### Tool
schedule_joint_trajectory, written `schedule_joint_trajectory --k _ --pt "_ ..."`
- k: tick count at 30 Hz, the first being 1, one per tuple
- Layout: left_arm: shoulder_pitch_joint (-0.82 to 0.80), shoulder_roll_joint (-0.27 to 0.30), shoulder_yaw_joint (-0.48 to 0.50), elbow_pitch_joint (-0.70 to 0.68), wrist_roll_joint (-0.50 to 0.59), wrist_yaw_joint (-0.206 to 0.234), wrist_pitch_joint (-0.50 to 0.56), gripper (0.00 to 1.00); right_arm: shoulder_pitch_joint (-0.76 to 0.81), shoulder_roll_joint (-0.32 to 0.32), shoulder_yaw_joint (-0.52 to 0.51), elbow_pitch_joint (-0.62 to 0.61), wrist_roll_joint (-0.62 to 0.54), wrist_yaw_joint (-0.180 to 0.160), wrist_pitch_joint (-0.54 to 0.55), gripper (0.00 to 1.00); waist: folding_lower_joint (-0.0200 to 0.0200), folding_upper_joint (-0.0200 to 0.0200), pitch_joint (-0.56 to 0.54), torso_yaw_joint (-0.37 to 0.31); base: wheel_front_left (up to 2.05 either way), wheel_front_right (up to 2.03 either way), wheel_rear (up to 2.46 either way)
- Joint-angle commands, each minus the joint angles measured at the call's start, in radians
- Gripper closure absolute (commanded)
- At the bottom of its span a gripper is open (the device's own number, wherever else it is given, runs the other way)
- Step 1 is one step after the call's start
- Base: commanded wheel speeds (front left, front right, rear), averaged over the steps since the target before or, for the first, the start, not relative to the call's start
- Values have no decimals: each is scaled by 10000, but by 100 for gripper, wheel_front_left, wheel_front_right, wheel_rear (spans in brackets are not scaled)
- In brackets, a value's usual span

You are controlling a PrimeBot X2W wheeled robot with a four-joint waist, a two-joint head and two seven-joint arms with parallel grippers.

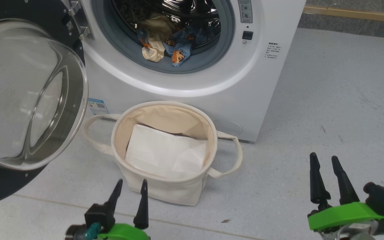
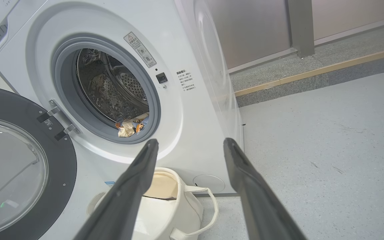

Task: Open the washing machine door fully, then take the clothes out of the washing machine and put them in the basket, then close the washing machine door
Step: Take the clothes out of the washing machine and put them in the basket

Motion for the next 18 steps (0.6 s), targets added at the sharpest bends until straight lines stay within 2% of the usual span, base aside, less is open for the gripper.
schedule_joint_trajectory --k 1,8,18 --pt "-337 -21 305 -183 -101 -52 -118 0 -470 -3 268 -282 41 2 -124 0 0 -1 1 0 0 0 0" --pt "-599 -35 66 218 -268 -165 -117 0 -485 -3 269 -252 68 2 -124 0 0 -1 53 17 48 -40 -9" --pt "-730 -43 -131 329 -416 -200 -118 0 -508 -3 299 -236 114 2 -124 0 0 -1 149 106 141 -129 -12"
